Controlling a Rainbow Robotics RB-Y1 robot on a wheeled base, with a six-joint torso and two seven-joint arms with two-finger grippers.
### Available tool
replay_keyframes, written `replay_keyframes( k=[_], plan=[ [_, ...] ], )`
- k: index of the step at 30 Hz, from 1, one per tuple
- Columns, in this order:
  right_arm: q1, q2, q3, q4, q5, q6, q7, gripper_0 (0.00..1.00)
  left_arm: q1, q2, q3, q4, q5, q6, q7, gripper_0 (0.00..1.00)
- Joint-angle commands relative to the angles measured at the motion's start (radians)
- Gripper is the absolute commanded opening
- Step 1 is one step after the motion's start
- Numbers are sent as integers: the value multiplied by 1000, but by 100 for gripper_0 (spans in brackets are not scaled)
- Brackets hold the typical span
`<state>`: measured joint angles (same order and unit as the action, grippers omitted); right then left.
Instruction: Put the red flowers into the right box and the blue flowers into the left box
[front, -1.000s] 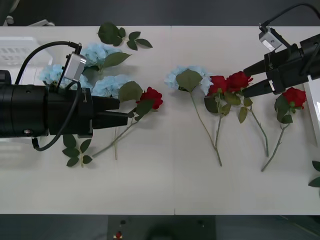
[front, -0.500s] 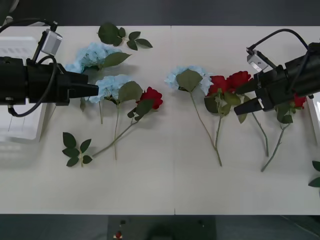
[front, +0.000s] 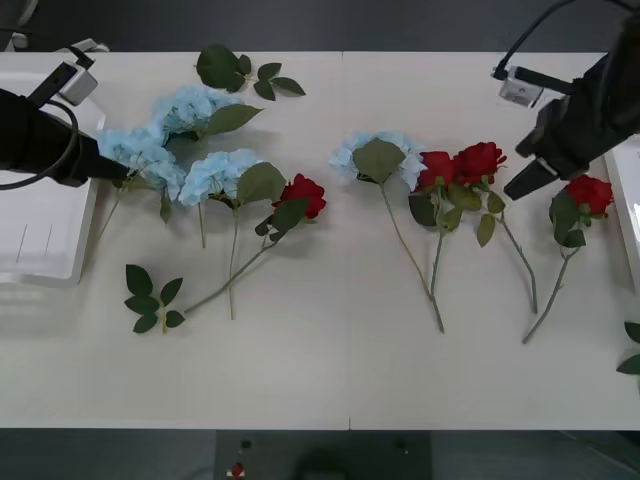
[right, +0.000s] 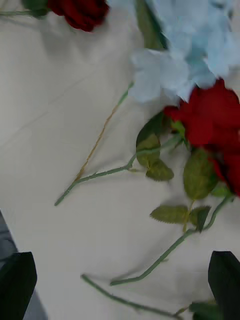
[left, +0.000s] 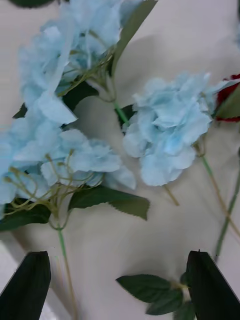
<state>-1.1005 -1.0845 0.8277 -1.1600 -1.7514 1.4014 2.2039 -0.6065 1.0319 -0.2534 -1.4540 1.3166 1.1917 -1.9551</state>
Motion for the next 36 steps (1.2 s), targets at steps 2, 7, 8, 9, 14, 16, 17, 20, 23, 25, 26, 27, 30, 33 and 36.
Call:
replay_keyframes(
  k=[2, 7, 8, 9, 14, 16, 17, 20, 23, 25, 26, 27, 30, 33, 36],
  plan=[
    [-7, -57, 10, 39, 66, 13, -306, 100, -19, -39, 8, 34, -139, 5, 48, 78],
    [4, -66, 80, 135, 26, -53, -495, 100, -22, -115, 8, 83, -283, -6, 48, 78],
    [8, -66, 96, 157, 20, -73, -518, 100, -22, -133, 8, 95, -303, -11, 48, 78],
    [16, -66, 110, 177, 20, -96, -541, 100, -21, -148, 8, 104, -324, -17, 48, 78],
    [87, -66, 119, 237, 23, -197, -582, 100, -22, -187, -27, 115, -410, -53, 53, 79],
    [114, -66, 119, 247, 23, -231, -576, 100, -22, -193, -47, 118, -428, -72, 58, 79],
    [129, -68, 119, 247, 23, -252, -575, 100, -22, -197, -60, 129, -432, -86, 61, 79],
    [166, -66, 119, 247, 30, -286, -567, 100, -22, -216, -76, 164, -436, -118, 59, 79],
    [195, -64, 119, 249, 44, -315, -563, 100, -22, -237, -76, 198, -444, -135, 55, 79],
    [212, -64, 119, 247, 52, -338, -559, 100, -25, -248, -76, 211, -450, -139, 55, 79],
    [223, -64, 119, 249, 55, -351, -559, 100, -27, -251, -76, 218, -453, -141, 55, 79],
    [234, -63, 119, 249, 56, -366, -559, 100, -27, -254, -76, 221, -455, -144, 56, 79],
    [263, -48, 119, 252, 73, -415, -558, 100, -27, -260, -76, 235, -467, -162, 61, 79],
    [275, -31, 119, 260, 89, -447, -563, 100, -27, -268, -76, 250, -479, -181, 61, 79],
    [275, -9, 119, 276, 116, -455, -567, 100, -27, -279, -76, 267, -493, -195, 61, 79]
  ],
)
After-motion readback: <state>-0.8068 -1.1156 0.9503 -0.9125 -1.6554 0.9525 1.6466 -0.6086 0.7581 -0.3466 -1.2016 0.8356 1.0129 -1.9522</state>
